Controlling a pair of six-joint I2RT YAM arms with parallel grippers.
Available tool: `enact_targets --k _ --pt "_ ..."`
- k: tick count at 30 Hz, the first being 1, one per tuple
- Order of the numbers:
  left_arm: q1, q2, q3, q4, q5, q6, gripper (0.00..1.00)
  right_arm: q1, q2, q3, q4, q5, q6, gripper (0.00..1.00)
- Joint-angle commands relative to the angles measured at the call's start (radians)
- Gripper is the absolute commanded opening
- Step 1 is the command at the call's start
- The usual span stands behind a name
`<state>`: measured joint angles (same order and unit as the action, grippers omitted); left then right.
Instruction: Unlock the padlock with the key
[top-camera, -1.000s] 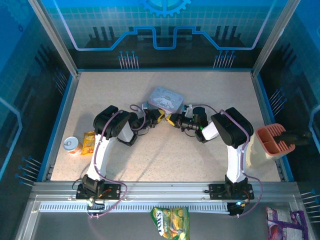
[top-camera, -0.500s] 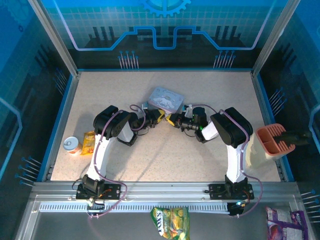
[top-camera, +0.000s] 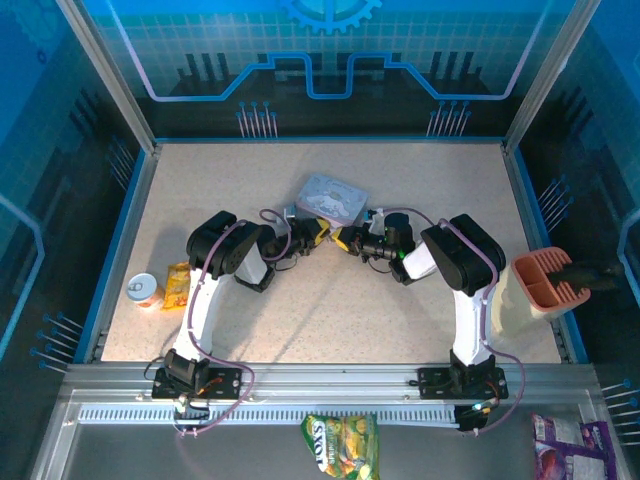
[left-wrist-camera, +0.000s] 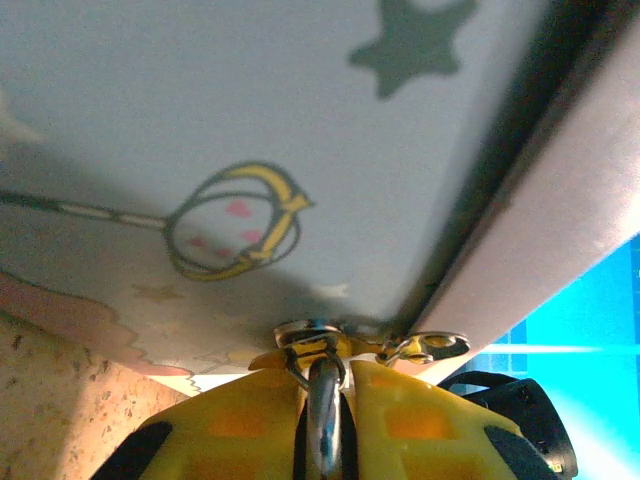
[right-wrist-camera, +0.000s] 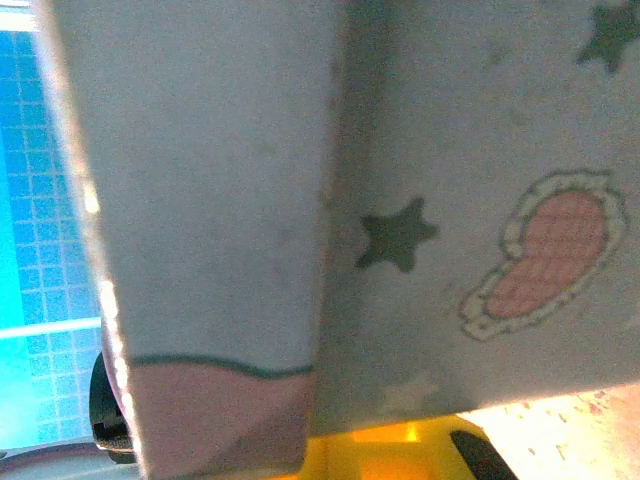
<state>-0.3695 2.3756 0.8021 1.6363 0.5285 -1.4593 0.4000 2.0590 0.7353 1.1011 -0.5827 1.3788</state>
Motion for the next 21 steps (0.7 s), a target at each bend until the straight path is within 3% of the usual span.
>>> enact_targets --k 1,15,21 --pt "-0.032 0.143 -0.107 -0.236 0.076 0.035 0.00 0.000 0.028 0.033 0.038 0.012 -0.026 0.00" --pt "-0.039 0.143 -0.106 -0.236 0.075 0.041 0.00 -0.003 0.010 0.097 -0.051 0.043 -0.080 0.00" --pt "-0.050 0.142 -0.103 -0.236 0.076 0.036 0.00 0.032 0.018 0.088 -0.001 0.124 -0.064 0.00"
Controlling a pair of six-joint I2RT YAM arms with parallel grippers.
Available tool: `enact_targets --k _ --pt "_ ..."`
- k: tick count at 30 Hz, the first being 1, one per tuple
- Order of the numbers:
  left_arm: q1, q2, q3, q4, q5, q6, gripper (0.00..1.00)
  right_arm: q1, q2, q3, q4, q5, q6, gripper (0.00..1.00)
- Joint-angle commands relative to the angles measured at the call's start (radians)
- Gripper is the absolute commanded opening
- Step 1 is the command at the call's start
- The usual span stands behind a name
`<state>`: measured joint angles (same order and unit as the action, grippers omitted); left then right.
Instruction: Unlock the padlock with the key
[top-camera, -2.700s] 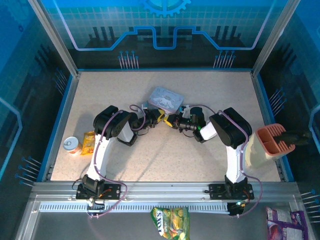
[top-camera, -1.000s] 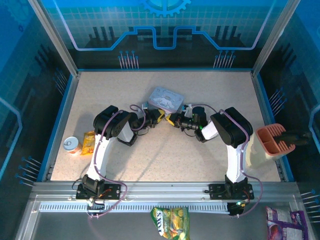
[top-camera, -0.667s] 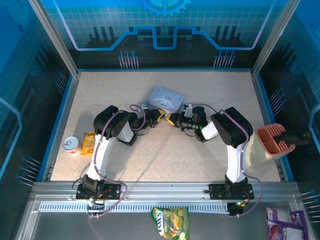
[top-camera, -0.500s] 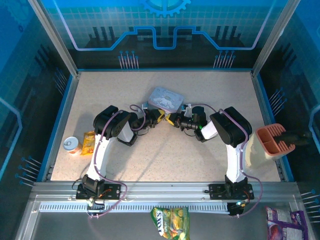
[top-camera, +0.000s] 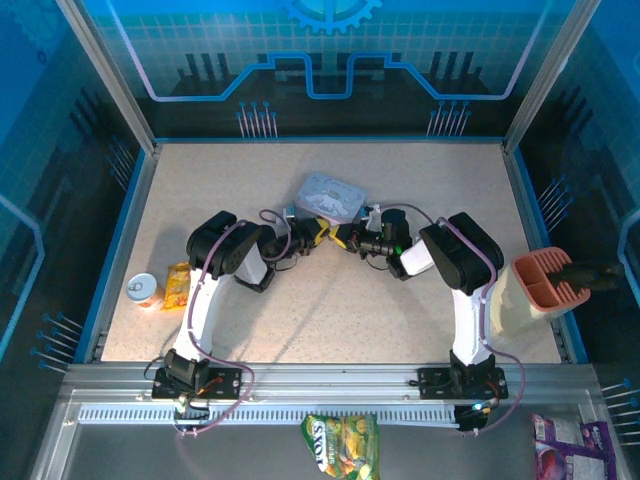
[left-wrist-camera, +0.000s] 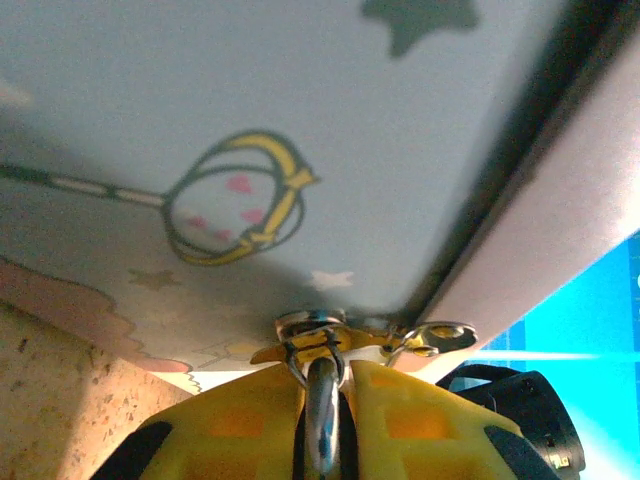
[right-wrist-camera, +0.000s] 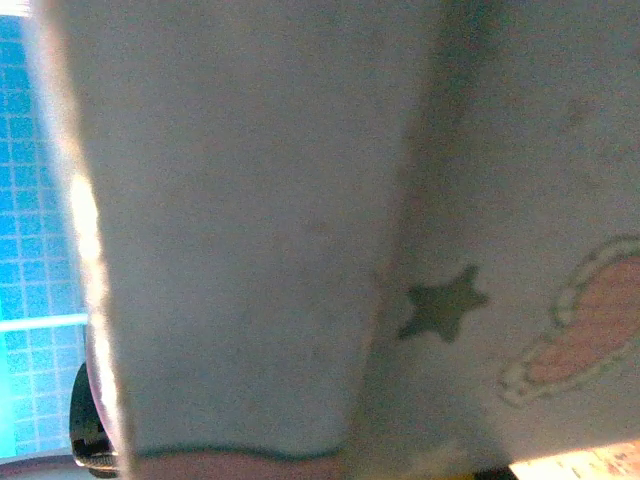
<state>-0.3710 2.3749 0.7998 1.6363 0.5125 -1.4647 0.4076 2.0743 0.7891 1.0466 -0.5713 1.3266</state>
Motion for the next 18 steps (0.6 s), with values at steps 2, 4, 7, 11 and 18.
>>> enact_targets --k 2,4,7,11,18 --pt "-0.054 0.139 -0.103 -0.236 0.093 0.042 0.00 0.031 0.007 0.043 0.065 0.140 -0.010 0.00" --pt "-0.060 0.135 -0.110 -0.236 0.090 0.047 0.00 0.038 0.033 0.069 0.077 0.150 0.010 0.00" --pt "-0.059 0.137 -0.110 -0.235 0.086 0.046 0.00 0.042 0.051 0.077 0.116 0.147 0.039 0.00" --pt "-0.060 0.136 -0.103 -0.236 0.074 0.037 0.00 0.033 0.026 0.042 0.116 0.151 0.036 0.00" --pt "-0.054 0.139 -0.099 -0.236 0.036 0.029 0.00 0.025 -0.009 -0.061 0.179 0.145 0.057 0.33"
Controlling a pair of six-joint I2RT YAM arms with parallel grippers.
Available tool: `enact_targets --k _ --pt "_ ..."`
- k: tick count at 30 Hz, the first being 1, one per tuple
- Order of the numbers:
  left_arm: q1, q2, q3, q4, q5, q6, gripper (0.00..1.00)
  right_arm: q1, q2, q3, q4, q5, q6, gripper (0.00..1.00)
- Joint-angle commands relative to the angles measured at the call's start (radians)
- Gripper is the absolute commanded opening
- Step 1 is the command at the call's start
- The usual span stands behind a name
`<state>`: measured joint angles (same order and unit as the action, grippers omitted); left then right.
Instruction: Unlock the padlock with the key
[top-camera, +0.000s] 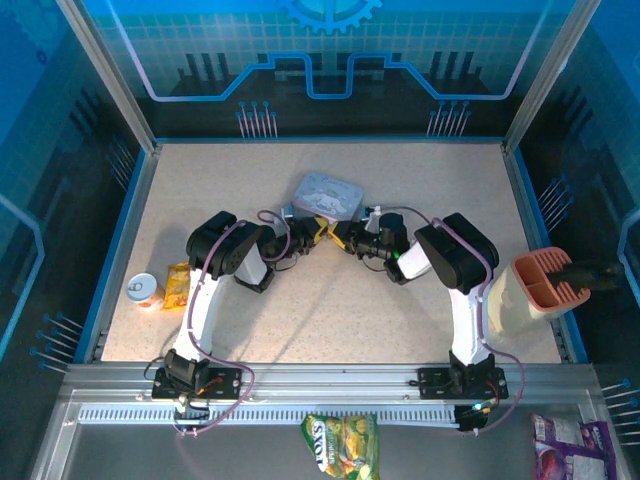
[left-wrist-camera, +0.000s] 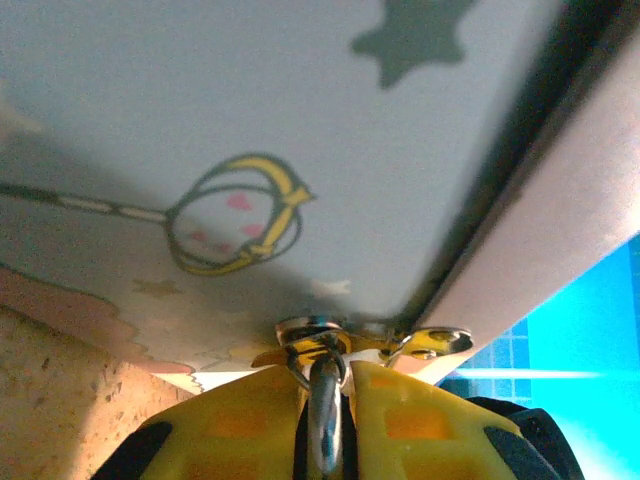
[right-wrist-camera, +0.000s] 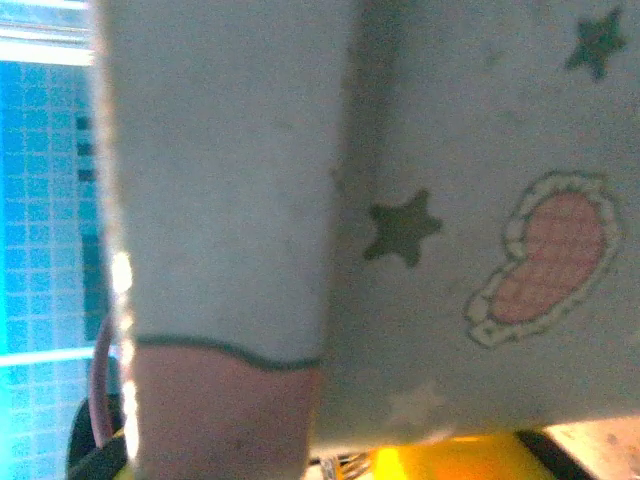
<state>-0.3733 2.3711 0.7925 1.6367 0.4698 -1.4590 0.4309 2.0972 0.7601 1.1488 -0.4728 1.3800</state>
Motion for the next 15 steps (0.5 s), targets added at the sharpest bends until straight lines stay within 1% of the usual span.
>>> enact_targets --k 1,3,6,8,10,12,15 --pt "-0.050 0.143 -0.093 -0.236 0.072 0.020 0.00 0.002 -0.035 -0.045 0.085 0.047 0.007 0.37" --pt "-0.046 0.146 -0.091 -0.237 0.063 0.015 0.00 -0.001 -0.039 -0.085 0.117 0.050 0.012 0.41" --pt "-0.041 0.143 -0.089 -0.237 0.059 0.011 0.00 -0.013 -0.050 -0.150 0.182 0.048 0.005 0.41" --pt "-0.039 0.143 -0.087 -0.236 0.057 0.009 0.00 -0.020 -0.066 -0.181 0.185 0.029 -0.032 0.41" --pt "-0.038 0.143 -0.087 -0.237 0.061 0.009 0.00 -0.021 -0.101 -0.205 0.184 -0.004 -0.106 0.40" --pt "-0.038 0.141 -0.092 -0.236 0.063 0.013 0.00 -0.023 -0.148 -0.216 0.121 -0.033 -0.182 0.38" --pt "-0.037 0.140 -0.095 -0.236 0.064 0.015 0.00 -0.023 -0.197 -0.210 -0.004 -0.022 -0.216 0.38"
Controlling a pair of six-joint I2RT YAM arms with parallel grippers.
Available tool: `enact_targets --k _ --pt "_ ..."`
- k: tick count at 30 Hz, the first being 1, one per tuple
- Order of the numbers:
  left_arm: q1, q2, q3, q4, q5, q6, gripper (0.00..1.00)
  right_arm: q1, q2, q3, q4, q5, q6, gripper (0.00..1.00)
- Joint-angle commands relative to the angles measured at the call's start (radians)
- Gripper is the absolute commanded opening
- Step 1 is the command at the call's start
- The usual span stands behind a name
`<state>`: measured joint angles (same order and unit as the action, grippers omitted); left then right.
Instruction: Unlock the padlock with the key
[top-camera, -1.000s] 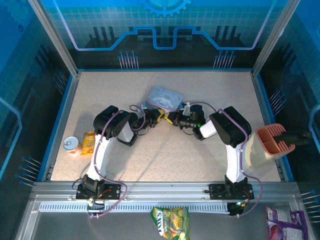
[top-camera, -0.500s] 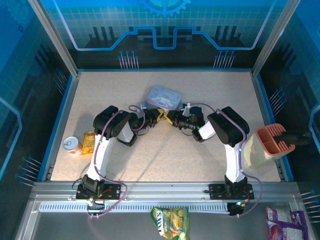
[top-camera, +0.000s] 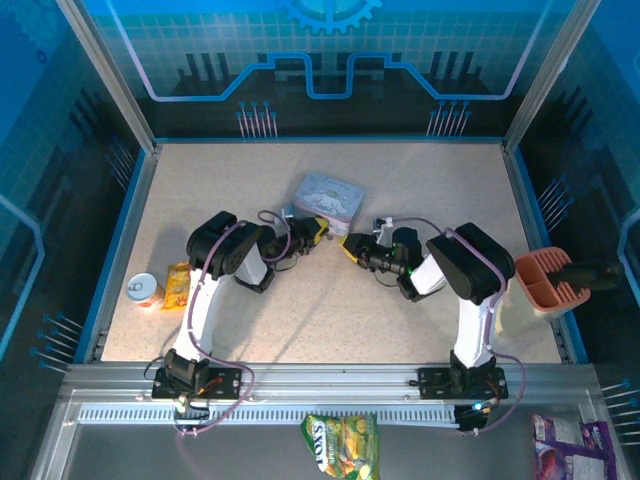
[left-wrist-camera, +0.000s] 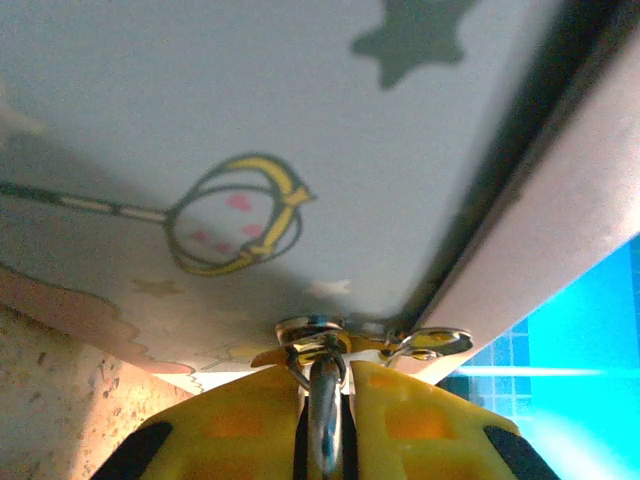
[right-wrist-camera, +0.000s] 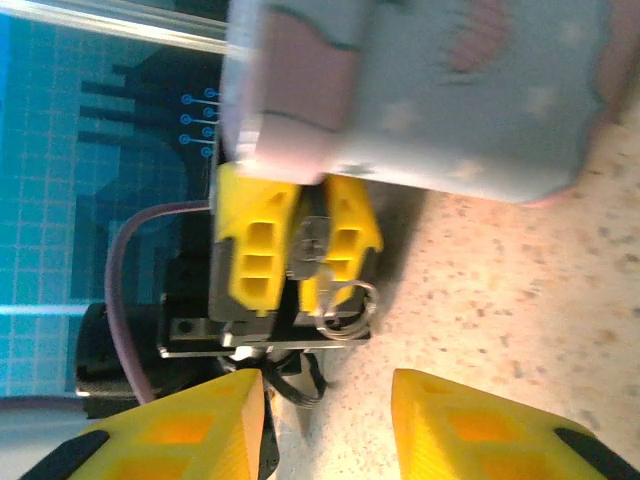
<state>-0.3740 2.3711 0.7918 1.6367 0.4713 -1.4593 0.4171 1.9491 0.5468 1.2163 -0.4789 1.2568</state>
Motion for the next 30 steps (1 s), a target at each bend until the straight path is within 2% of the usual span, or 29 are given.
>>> enact_targets --k 1,8,14,30 --pt "-0.037 0.139 -0.095 -0.236 0.063 0.016 0.00 -0.008 -0.046 0.009 -0.081 -0.011 -0.089 0.38" --pt "-0.037 0.140 -0.091 -0.236 0.071 0.014 0.00 0.006 0.061 0.083 -0.060 0.011 0.001 0.38" --pt "-0.036 0.145 -0.088 -0.236 0.076 0.012 0.00 0.021 0.078 0.145 -0.093 0.016 -0.006 0.29" --pt "-0.035 0.150 -0.083 -0.236 0.081 0.012 0.00 0.037 0.135 0.177 -0.087 0.029 0.033 0.27"
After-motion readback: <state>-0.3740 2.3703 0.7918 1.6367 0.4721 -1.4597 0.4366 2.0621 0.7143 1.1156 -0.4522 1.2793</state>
